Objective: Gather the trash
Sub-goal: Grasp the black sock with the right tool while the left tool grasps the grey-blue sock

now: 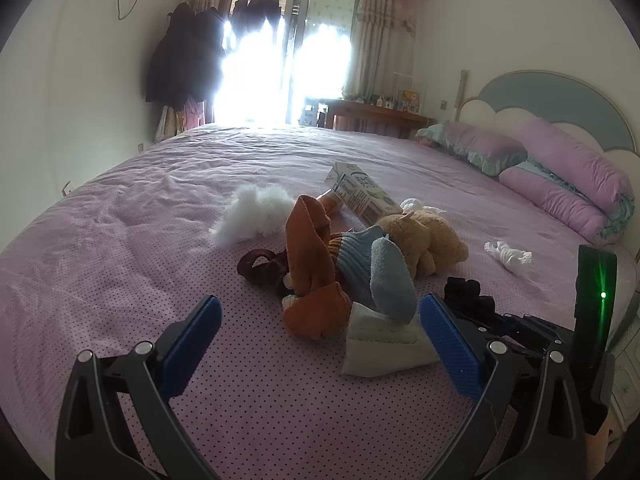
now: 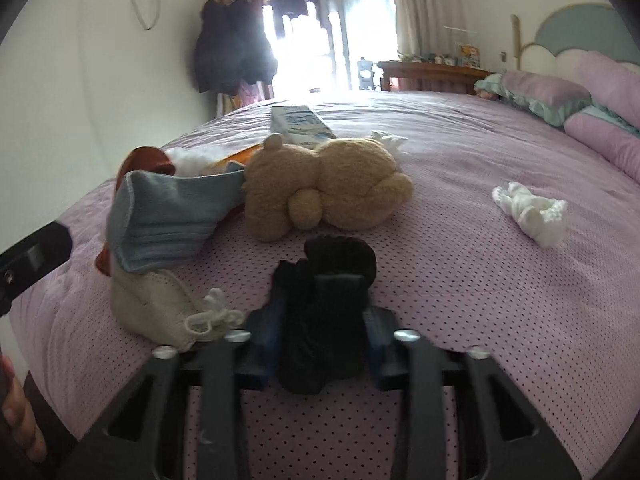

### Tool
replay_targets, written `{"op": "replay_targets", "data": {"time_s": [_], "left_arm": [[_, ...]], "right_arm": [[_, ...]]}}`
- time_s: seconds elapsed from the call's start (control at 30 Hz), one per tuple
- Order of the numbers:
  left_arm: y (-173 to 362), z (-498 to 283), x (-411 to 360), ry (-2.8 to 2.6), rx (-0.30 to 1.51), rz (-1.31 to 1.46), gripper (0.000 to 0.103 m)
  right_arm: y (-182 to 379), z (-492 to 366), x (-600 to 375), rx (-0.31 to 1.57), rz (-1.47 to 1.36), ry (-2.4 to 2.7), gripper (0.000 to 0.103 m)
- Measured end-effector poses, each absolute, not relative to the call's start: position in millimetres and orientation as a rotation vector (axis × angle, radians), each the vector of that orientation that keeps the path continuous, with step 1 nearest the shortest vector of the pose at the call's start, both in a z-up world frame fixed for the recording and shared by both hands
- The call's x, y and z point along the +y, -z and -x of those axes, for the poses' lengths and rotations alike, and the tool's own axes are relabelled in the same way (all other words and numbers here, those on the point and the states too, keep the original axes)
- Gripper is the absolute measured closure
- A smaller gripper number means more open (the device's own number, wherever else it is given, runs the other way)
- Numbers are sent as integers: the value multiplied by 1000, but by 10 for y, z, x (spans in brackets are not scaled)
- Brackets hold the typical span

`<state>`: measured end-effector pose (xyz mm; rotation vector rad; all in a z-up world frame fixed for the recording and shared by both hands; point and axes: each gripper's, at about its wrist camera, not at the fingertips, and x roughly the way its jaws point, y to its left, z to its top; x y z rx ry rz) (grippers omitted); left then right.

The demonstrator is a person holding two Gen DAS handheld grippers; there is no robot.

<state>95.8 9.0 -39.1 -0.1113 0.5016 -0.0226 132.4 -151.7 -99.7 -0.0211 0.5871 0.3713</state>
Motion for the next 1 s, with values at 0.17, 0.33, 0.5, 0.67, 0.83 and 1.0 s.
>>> {"op": "replay_targets", "data": {"time_s": [0.17,0.33,0.5,0.67,0.83,1.0], "left_arm": [[349,-931,45,37,489,106,4],[284,-953,-57,68,482,97,4],[215,-1084,-208,84,468,70,4],[209,-1299,-303,105,493,66,4],[290,-1470,-290,115,538,65,7],[399,-1588,-242,149,600,74,33]], "right_arm": [[883,-1165,-1559,524,23,-402,89],[706,-982,-1635,460,15,-411,90],[610,-906,-1705,442,22,-406,90],[606,-926,-1753,451,16,-414,89],[629,-963,-1782,454,4,-415,89],[639,-975,-1793,457,-8,-420,89]]}}
